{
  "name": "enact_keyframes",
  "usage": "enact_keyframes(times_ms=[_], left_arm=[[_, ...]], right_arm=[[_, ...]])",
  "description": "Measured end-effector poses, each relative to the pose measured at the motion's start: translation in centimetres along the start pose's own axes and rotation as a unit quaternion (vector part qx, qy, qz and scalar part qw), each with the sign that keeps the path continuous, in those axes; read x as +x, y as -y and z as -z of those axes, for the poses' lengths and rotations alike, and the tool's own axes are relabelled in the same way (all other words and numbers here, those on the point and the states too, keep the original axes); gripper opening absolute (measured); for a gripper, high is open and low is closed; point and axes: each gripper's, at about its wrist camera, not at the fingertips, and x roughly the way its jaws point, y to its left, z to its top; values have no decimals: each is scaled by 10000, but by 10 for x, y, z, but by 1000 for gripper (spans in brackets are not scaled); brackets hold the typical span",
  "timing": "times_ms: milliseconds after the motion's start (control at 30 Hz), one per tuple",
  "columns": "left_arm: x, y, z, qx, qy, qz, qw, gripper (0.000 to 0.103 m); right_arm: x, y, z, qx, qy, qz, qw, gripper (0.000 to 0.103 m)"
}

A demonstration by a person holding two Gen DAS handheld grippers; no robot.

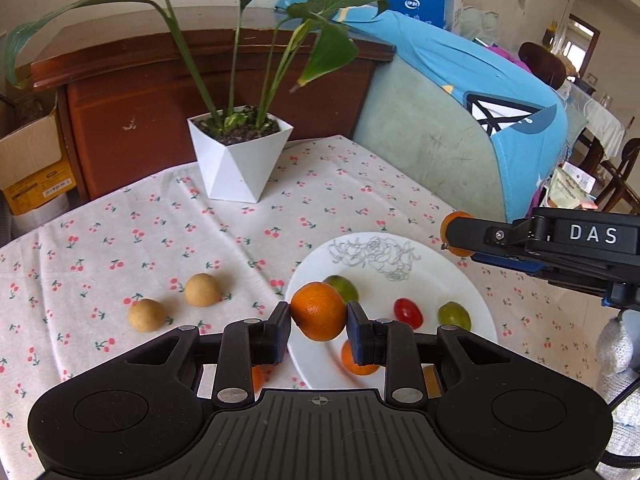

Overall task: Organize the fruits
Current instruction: 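Carry the mandarin onto the plate with the right tool while the left tool places its mandarin, then open both tools and withdraw them toward the remaining mandarins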

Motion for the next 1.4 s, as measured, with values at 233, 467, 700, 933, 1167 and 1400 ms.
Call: enact_keyframes(times_ms=[233,467,700,933,1167,1400], left_arm=[[17,32,5,196,-116,271,9994,27],[34,46,12,247,-290,282,9989,27],[39,50,14,257,-346,326,9985,27],[35,49,13,261,-297,355,9986,29],[29,41,8,103,-275,318,9991,37],[18,21,-2,-29,-195,125,9997,42]], right_arm=[[5,20,3,427,-203,71,9989,30],[19,34,10,649,-395,276,9967,30],[28,37,14,606,-505,367,9962,32],[29,37,15,656,-473,368,9960,33],[26,33,14,561,-408,383,9969,33],[27,28,16,478,-433,301,9975,33]])
